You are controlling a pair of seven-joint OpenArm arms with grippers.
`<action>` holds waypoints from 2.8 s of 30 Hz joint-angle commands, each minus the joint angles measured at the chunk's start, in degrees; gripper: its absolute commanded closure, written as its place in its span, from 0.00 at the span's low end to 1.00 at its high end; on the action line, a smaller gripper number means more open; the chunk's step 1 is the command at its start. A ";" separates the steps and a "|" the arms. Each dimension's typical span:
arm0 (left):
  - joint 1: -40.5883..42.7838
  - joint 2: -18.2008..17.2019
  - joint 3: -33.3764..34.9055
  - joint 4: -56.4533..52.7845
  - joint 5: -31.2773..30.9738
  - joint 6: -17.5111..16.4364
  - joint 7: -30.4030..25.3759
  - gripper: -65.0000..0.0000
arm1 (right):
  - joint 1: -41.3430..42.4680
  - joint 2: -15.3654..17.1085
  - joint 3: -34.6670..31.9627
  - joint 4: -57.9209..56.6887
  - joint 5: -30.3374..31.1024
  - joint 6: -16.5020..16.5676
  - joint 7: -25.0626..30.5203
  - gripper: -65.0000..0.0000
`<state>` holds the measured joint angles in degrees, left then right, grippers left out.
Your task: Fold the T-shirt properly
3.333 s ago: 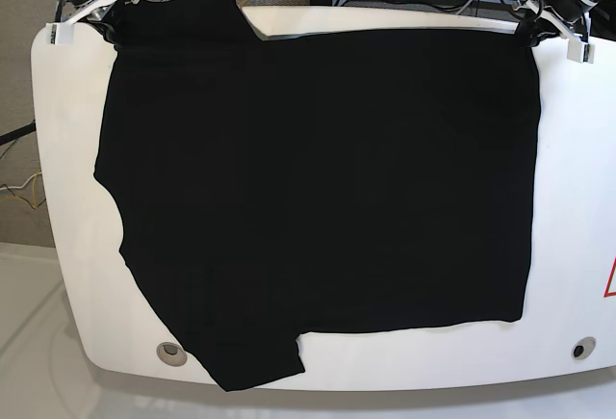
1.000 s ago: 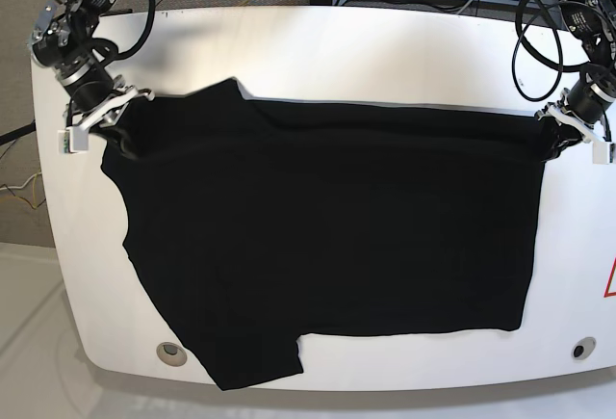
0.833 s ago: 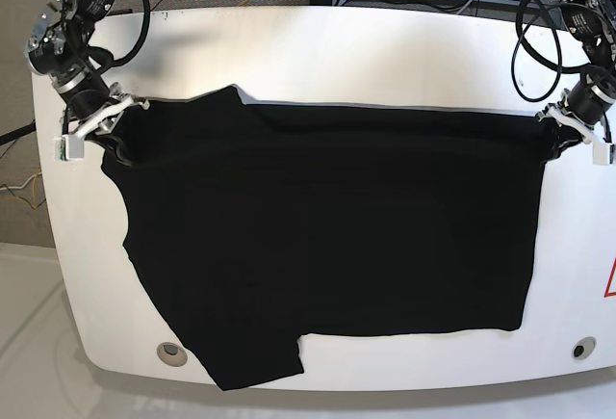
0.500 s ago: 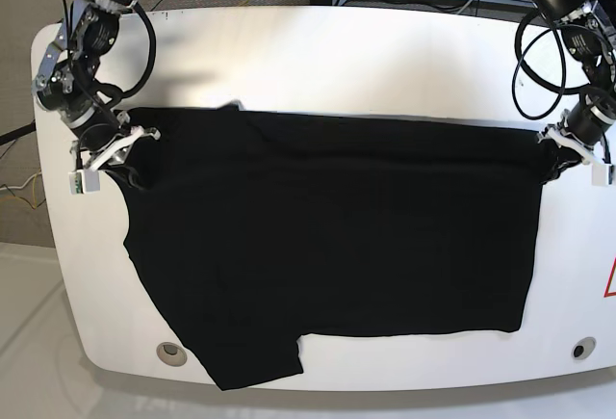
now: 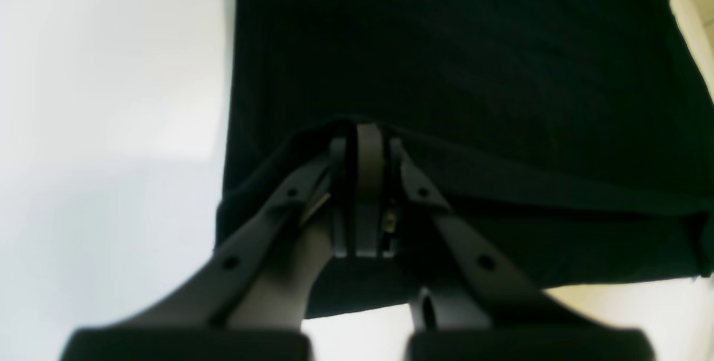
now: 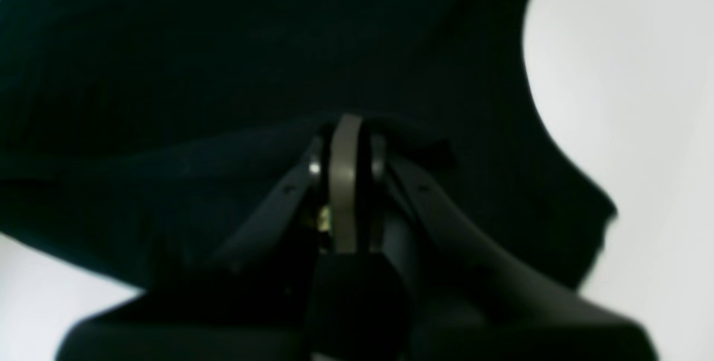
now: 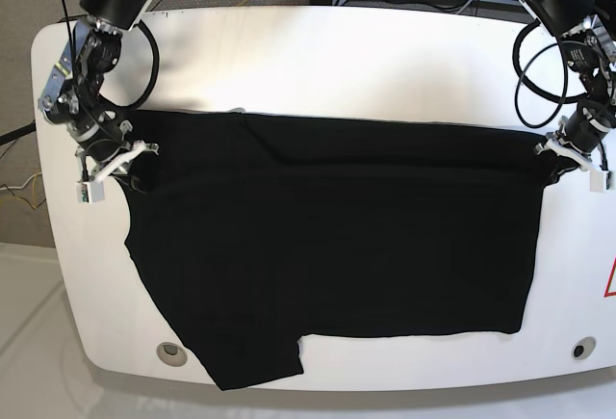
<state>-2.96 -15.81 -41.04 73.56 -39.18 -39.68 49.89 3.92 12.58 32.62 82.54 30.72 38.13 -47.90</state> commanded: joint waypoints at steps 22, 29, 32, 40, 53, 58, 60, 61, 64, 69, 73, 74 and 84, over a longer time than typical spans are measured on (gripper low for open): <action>-4.85 -2.51 4.17 -3.47 -0.23 0.25 -1.77 1.00 | 9.12 1.45 -5.64 -7.89 -4.89 -1.11 4.20 1.00; -4.62 -2.53 4.34 -3.35 -0.43 0.93 -1.95 1.00 | 9.65 1.73 -5.37 -8.30 -5.54 -1.84 4.51 1.00; -4.60 -2.54 4.35 -3.38 -0.46 1.12 -2.11 1.00 | 9.53 1.84 -5.34 -8.38 -5.52 -2.17 4.75 1.00; -3.44 -2.38 4.40 -2.80 -0.04 0.97 -4.93 0.87 | 9.50 1.67 -5.42 -7.50 -7.89 -2.12 3.45 1.00; -3.89 -2.69 5.89 -3.10 1.45 1.94 -8.75 0.42 | 10.25 2.88 -6.34 -3.42 -10.25 -2.20 1.47 0.27; -3.70 -3.44 4.95 -2.60 1.76 1.91 -8.51 0.43 | 9.93 3.79 -5.48 -3.15 -10.00 -1.95 0.93 0.30; -3.56 -4.00 4.16 -2.25 1.96 1.92 -8.41 0.44 | 9.40 4.29 -4.69 -3.62 -9.98 -1.74 0.61 0.31; -3.50 -4.11 3.91 -2.13 1.99 1.85 -8.31 0.45 | 9.18 4.49 -4.40 -3.59 -9.96 -1.70 0.54 0.32; -3.01 -4.37 3.04 -1.39 2.10 1.60 -7.91 0.46 | 8.15 4.87 -3.19 -3.15 -10.04 -1.74 0.37 0.32; -0.98 -4.48 1.00 1.27 2.28 0.79 -6.91 0.48 | 5.06 4.99 -0.63 -0.62 -10.06 -1.76 -0.42 0.32; -0.13 -3.95 -0.59 3.21 2.11 0.03 -5.24 0.48 | 2.44 4.29 1.75 2.67 -10.05 -1.41 -0.80 0.31; 0.25 -4.02 -0.76 3.76 2.15 -0.17 -5.05 0.49 | 1.71 4.18 2.56 3.55 -10.03 -1.41 -0.91 0.31; 3.45 -3.78 -1.08 7.85 3.10 -0.22 -4.95 0.47 | -4.10 3.53 8.78 6.25 -9.18 -0.61 -0.95 0.31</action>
<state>0.56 -18.59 -41.91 79.55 -35.14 -39.53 46.65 -0.47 15.22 40.73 88.07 21.02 37.15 -49.84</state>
